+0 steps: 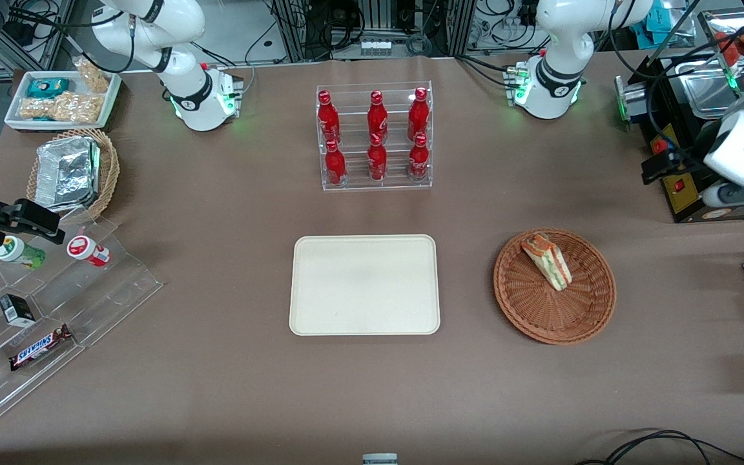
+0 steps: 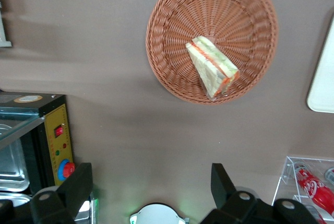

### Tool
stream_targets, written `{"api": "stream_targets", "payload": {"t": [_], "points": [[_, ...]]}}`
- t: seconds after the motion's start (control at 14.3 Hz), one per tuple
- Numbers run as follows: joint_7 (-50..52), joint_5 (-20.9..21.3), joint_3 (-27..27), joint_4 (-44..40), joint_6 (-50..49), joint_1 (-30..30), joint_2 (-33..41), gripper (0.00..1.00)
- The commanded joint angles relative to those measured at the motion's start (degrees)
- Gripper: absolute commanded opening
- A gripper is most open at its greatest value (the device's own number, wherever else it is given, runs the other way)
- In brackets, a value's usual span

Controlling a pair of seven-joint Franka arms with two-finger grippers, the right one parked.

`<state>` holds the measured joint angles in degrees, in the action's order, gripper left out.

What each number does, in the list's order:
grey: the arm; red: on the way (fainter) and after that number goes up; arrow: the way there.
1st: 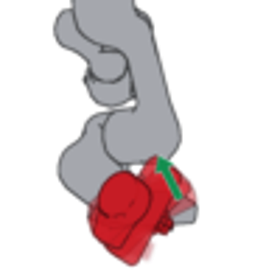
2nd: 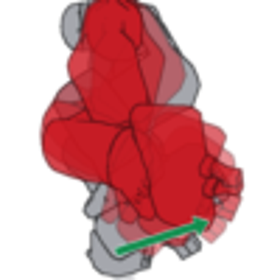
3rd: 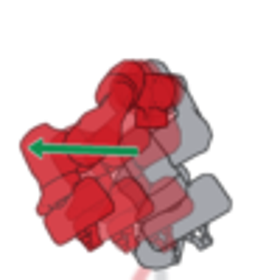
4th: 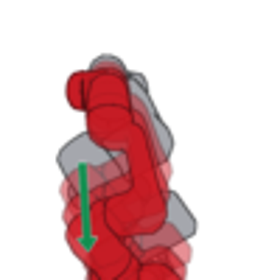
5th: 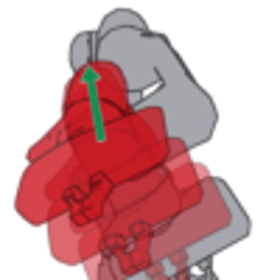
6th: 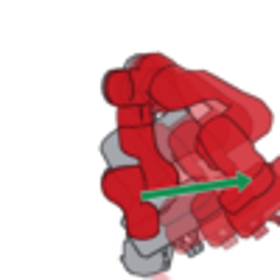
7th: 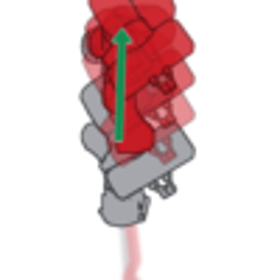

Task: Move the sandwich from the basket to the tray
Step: 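Move the left gripper down over the wrapped sandwich in the wicker basket, then close the left gripper on the sandwich and lift it from the basket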

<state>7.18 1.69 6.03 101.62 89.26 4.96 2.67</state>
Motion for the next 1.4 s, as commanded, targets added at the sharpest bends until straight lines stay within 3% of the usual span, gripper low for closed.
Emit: {"api": "stream_targets", "payload": {"t": [0.0,0.21,0.49,0.7,1.33], "points": [[6.76,-0.98,-0.05,8.04,8.43,0.4,-0.73,1.0],[20.64,-1.25,0.21,15.61,21.1,0.14,-3.36,1.0],[33.14,-3.7,3.1,18.53,32.18,-0.13,-9.07,1.0],[35.1,-7.14,5.65,18.53,36.59,-0.22,-11.63,1.0],[35.1,-7.32,8.64,20.11,45.12,0.05,-18.92,1.0]]}}
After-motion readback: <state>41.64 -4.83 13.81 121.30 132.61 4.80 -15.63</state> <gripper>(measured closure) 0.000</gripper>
